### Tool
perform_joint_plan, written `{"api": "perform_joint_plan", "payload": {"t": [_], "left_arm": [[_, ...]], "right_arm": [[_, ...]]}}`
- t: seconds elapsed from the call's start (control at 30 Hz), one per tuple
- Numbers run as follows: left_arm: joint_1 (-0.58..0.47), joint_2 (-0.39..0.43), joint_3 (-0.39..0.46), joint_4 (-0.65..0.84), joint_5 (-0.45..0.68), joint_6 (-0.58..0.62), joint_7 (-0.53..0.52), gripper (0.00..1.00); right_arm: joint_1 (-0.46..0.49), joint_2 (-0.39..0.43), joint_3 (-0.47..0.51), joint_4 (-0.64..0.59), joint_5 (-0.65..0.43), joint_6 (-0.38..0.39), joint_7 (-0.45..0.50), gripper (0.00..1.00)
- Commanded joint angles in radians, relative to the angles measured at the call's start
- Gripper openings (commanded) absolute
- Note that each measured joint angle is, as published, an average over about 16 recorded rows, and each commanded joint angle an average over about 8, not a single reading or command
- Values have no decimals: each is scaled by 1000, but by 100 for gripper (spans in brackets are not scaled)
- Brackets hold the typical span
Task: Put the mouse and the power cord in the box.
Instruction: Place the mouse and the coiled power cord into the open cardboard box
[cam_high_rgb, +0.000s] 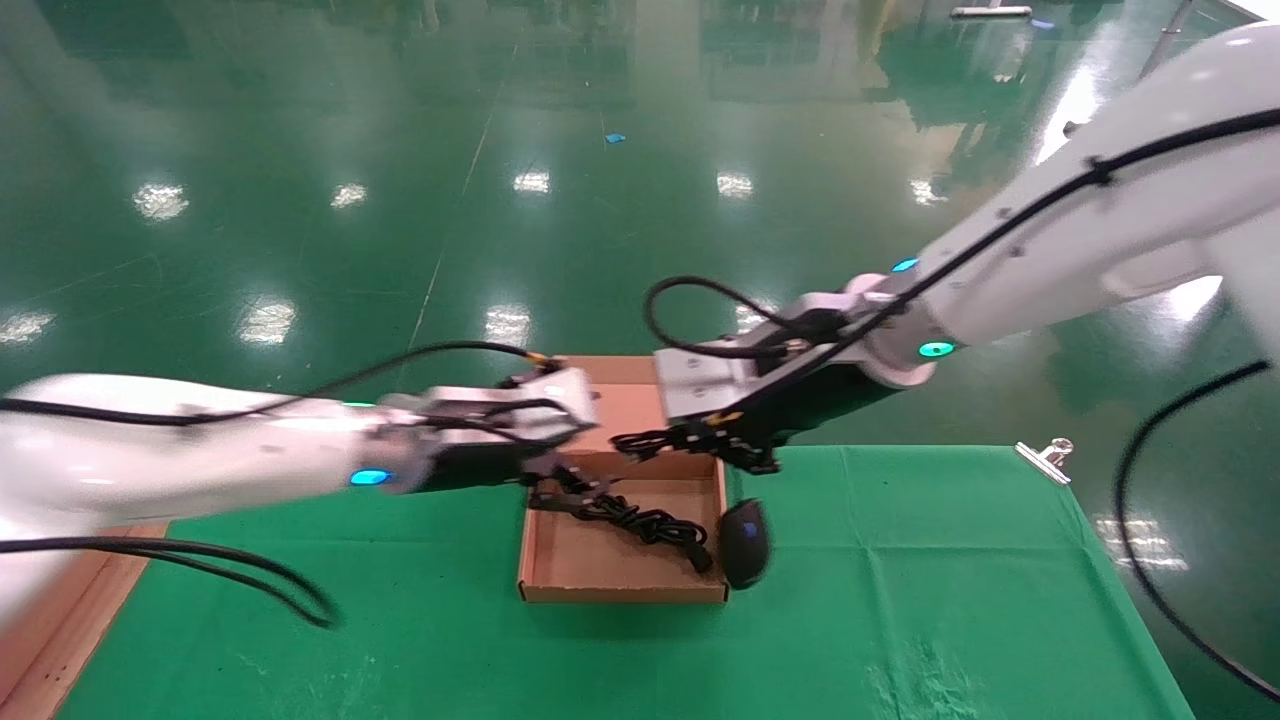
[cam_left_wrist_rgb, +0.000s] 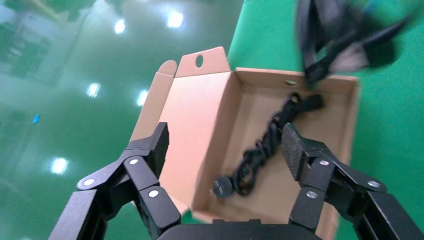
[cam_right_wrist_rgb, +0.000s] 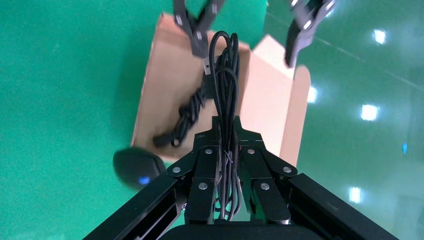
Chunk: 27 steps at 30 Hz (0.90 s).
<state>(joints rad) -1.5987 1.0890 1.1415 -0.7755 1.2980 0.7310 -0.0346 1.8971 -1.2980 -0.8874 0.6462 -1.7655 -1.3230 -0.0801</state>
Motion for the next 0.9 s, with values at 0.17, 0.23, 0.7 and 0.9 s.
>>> {"api": "perform_joint_plan", "payload": {"t": [0.17,0.23,0.7,0.9], "left_arm": [[31,-154,-95,-36,-171,158,157,100],[49,-187,-129,-19,-227,208,226,100],[118,-234,-232,302,-410,459,544,100],[106,-185,-234,409,-411,488,605,100]], "right_arm": [[-19,-65,-38,-12,9,51,3,0],[-38,-72,-71,13,22,85,14,0],[-200,-79,-358,105,62,567,89,0],[-231,-78,-446,77,79,638,109,36]]}}
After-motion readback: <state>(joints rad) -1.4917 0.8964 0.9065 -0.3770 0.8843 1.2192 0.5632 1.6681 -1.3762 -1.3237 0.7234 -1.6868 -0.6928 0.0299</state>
